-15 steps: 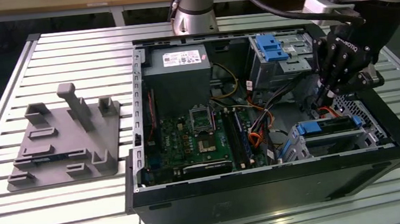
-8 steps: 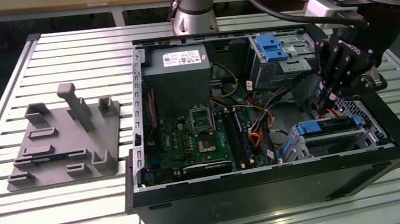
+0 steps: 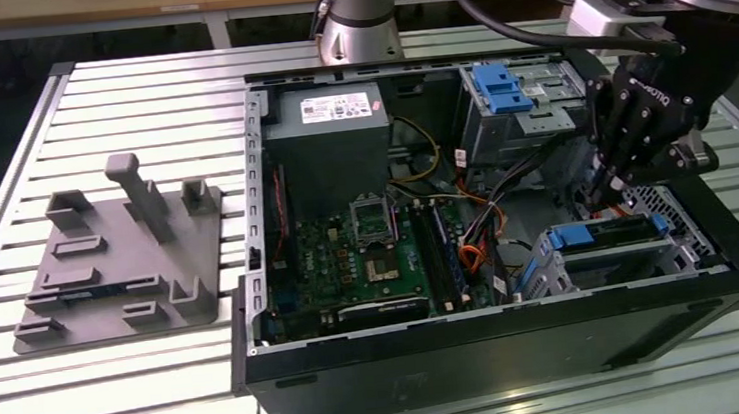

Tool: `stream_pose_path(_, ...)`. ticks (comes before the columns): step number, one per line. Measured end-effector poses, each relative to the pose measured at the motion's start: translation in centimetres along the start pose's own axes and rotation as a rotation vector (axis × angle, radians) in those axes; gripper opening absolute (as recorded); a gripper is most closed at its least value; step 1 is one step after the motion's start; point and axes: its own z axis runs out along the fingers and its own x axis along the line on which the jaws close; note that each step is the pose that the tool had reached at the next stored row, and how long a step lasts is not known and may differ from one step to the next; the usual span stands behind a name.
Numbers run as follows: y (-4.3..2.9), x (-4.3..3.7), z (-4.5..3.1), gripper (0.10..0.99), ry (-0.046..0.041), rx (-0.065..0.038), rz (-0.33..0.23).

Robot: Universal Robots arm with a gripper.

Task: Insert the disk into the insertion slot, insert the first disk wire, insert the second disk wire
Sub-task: 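Insert the second disk wire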

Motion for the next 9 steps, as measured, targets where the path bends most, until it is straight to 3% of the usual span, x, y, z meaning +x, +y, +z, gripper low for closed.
stream_pose_path(9, -0.65, 0.52, 0.08, 0.145, -0.0115, -0.001, 0.010)
